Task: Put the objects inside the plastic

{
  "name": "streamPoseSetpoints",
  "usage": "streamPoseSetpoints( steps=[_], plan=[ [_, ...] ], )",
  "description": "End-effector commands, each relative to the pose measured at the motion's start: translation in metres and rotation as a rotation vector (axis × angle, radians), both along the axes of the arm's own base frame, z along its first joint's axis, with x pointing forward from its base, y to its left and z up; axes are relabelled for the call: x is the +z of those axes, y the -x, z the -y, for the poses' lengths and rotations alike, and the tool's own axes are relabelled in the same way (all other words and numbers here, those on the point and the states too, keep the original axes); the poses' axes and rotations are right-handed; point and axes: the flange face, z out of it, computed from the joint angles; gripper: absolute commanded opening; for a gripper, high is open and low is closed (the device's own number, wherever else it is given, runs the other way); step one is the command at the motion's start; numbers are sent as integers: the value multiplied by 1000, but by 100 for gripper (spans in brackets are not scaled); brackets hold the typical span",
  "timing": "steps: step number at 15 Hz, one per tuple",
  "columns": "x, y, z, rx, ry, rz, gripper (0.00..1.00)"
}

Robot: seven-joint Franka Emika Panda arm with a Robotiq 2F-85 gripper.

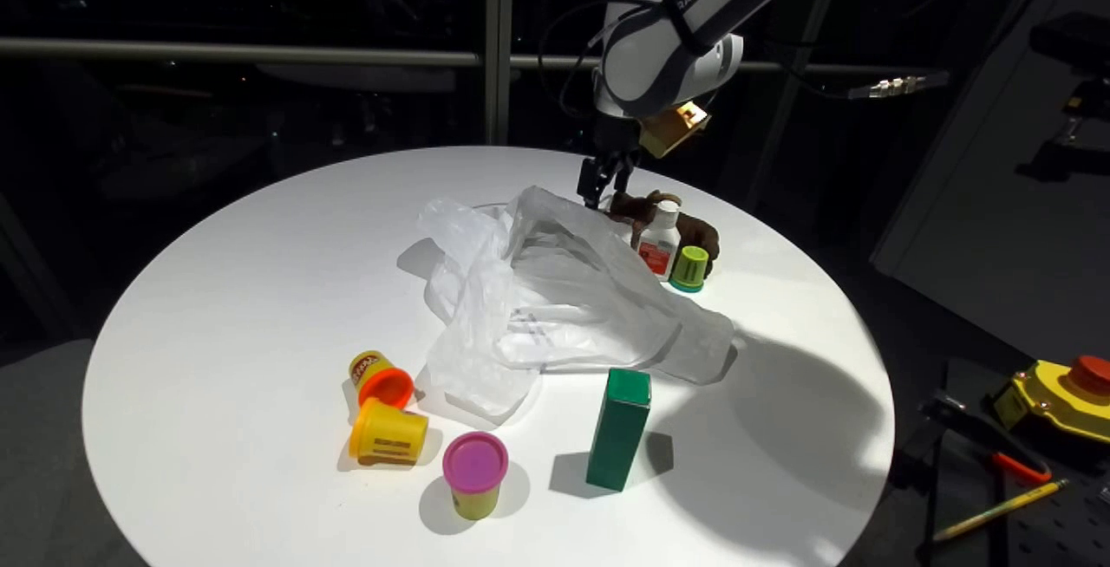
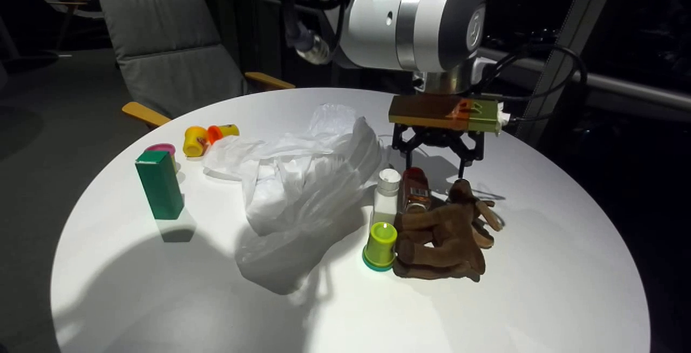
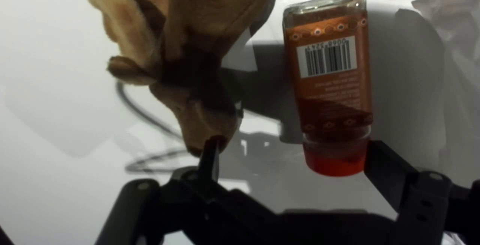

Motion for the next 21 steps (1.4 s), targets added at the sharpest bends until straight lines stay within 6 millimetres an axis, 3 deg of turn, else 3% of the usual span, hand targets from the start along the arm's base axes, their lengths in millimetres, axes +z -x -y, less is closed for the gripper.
streamPoseSetpoints(
  steps=[1,6,7,8,14,18,21],
  plan=[
    [-19,-5,-3,15,-43,-17,100],
    [-38,-6,-7,11,-70,-45,100],
    [-38,-7,-6,6,-67,-43,75],
    [-38,-8,-5,5,-67,-41,74],
    [-23,-11,2,-15,-35,-14,27],
    [-1,-11,16,-70,-6,-34,24],
    [42,-13,24,-125,29,-41,24]
  ],
)
